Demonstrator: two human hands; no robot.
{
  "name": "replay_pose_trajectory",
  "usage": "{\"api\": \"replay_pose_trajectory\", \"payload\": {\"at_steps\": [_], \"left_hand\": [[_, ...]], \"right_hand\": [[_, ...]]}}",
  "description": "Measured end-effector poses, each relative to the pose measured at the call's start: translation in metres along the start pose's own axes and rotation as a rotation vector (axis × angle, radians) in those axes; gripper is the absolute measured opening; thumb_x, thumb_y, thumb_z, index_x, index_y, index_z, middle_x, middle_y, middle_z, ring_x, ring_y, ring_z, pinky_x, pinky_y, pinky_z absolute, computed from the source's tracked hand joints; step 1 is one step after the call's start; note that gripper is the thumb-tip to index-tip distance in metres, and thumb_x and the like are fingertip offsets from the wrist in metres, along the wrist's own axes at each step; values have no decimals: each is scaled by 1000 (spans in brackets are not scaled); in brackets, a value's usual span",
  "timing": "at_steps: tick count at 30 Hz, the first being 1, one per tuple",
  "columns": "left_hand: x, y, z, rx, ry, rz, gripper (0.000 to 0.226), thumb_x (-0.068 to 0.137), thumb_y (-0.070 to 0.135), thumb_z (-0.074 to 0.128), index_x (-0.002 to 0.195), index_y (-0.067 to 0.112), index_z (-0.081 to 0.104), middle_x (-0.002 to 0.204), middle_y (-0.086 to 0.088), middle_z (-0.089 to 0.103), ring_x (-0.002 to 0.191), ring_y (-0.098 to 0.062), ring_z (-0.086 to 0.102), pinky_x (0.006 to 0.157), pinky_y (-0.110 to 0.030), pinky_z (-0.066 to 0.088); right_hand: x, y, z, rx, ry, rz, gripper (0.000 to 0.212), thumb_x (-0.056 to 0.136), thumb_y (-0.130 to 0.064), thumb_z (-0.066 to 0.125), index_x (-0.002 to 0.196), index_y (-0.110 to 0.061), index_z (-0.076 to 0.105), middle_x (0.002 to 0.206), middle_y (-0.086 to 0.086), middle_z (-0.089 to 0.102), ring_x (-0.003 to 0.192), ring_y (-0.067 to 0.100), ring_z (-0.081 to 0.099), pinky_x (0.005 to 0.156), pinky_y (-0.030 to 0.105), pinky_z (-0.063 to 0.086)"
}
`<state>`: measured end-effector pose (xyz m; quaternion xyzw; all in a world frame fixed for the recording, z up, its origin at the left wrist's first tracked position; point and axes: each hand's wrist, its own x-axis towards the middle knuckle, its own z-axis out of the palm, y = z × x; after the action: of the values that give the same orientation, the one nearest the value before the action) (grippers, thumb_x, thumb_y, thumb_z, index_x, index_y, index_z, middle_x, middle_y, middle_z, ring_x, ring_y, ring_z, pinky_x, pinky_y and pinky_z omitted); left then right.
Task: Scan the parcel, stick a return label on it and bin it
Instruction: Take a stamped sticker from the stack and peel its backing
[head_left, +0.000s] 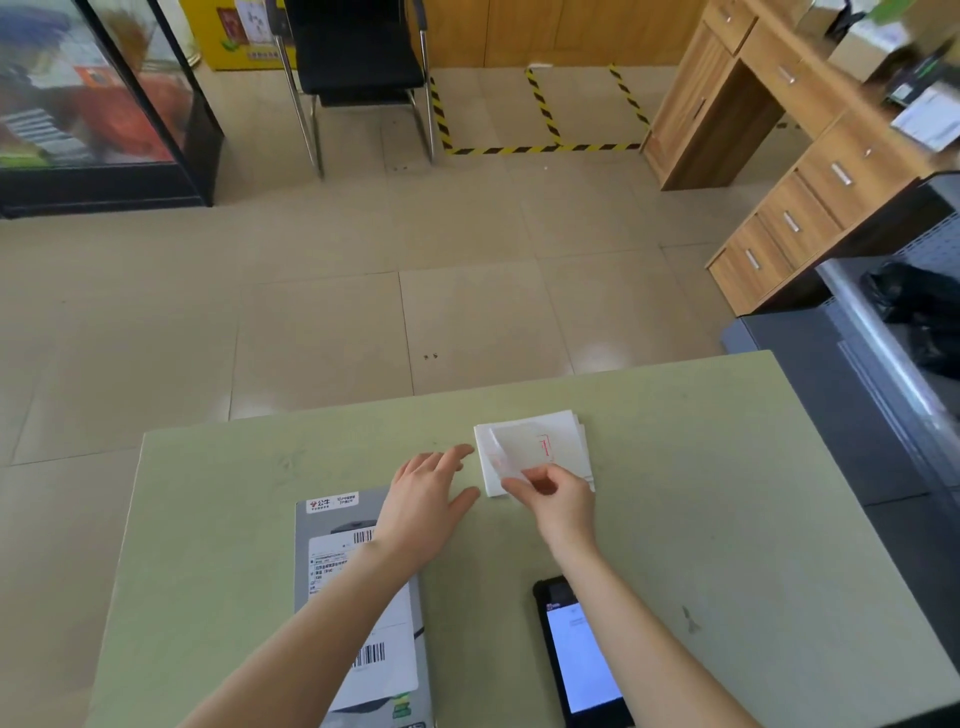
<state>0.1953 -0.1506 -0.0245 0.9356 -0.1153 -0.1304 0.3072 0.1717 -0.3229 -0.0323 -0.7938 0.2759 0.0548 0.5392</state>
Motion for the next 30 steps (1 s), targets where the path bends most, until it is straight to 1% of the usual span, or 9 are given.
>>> {"api": "replay_pose_trajectory", "payload": {"at_steps": [2,5,7,10,15,18,21,25,30], "left_hand": [[2,7,1,-16,-17,39,57,91,39,55,142,34,32,123,1,63,119,-21,49,101,-33,34],[5,14,5,-11,-39,69,57,94,43,49,146,37,25,120,-1,64,118,-22,50,101,-33,35],[8,15,8,14,-28,49,51,95,43,46,144,32,34,121,0,65,121,-22,49,103,-33,34],[13,13,12,60,18,-11,39,97,41,44,126,19,57,122,-1,66,126,-23,47,106,-35,33],[21,7,13,165,24,-71,46,96,40,47,133,14,51,139,-6,54,137,-22,37,113,-36,24],[25,9,17,262,10,-82,55,93,41,49,143,19,36,158,-9,21,147,-25,12,117,-39,12],[30,15,26,367,-70,8,67,93,42,48,150,27,17,160,-4,-14,147,-26,-15,119,-46,-1],[41,27,47,427,-280,156,69,97,41,41,151,29,1,160,5,-16,146,-22,-16,119,-46,-2],[54,29,69,492,-463,150,70,100,36,37,150,25,-9,160,9,-16,146,-19,-16,119,-50,1]], "right_hand": [[1,-1,-3,66,-72,68,18,67,-28,83,68,-18,68,71,-10,70,68,2,62,63,11,44],[3,1,-7,181,-130,166,26,66,-31,83,65,-15,63,65,-8,65,67,11,59,70,23,46],[5,3,-11,267,-157,214,28,70,-29,80,65,-13,57,68,-2,61,72,17,58,76,31,47],[10,7,-18,481,-204,296,28,80,-22,73,66,-14,49,83,11,62,86,25,64,82,40,51],[23,7,-39,673,-85,353,8,88,-13,62,85,-11,56,88,11,67,78,22,67,68,35,54],[36,9,-56,641,101,330,5,87,-8,62,86,-10,57,84,11,65,73,21,64,63,35,55],[47,15,-73,571,216,296,9,85,-8,64,81,-13,58,82,9,65,70,20,63,57,31,54],[62,27,-89,463,320,260,7,83,-7,66,83,-13,62,82,6,66,69,18,61,57,29,50],[75,46,-101,233,332,246,18,80,-9,66,98,-4,66,87,11,68,75,25,62,56,32,50]]}}
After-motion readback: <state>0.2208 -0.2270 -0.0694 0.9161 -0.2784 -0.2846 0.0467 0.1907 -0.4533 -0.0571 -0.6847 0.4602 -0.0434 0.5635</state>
